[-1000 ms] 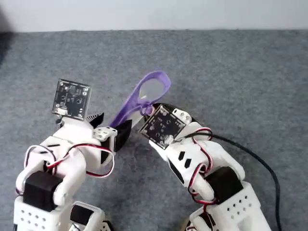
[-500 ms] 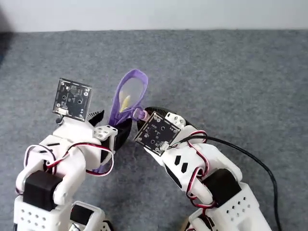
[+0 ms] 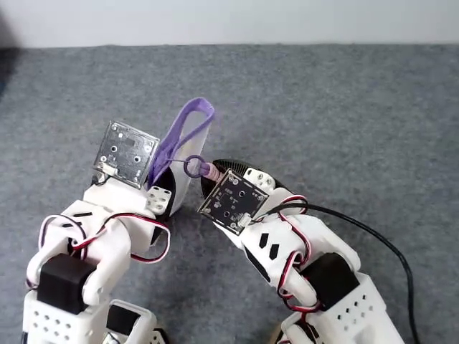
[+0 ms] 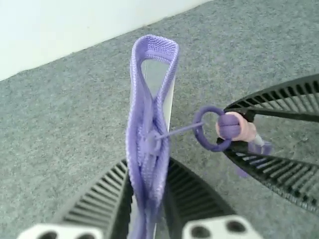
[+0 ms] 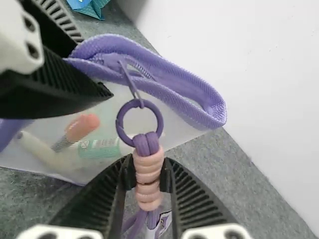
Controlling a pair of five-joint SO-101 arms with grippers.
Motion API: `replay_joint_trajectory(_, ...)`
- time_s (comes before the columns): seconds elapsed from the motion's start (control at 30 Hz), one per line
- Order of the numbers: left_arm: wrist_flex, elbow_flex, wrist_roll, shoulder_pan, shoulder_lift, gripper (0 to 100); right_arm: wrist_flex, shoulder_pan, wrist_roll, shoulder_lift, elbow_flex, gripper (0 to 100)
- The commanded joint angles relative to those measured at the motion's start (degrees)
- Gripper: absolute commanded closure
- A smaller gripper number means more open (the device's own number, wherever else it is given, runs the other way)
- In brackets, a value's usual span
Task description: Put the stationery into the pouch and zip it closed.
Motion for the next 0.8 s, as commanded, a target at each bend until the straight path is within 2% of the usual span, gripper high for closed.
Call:
replay_joint_trajectory(0.0,1.0,-2.9,-0.8,-0.3,-0.7,99,0.5,0.7,-0.6,-0.9,-0.5,99.1)
replay_joint_trajectory(0.13,5.0,-7.2,-0.7,-0.3,-0.7,99,-2.6,6.1,-0.4,-0.5,-0.4,99.1)
replay_joint_trajectory(0.33,10.1,-11.6,-0.4,-0.4,-0.7,99,-9.8,13.5,4.8,-0.3,1.6,99.1)
replay_joint_trajectory(0.63,14.9,-17.8,-0.3,-0.4,-0.6,99,-12.6,18.0,5.0,-0.2,3.6,99.1)
replay_joint_trajectory(0.77,16.5,-19.5,2.8,-0.6,-0.6,99,-16.3,19.6,5.0,-0.2,7.0,99.1)
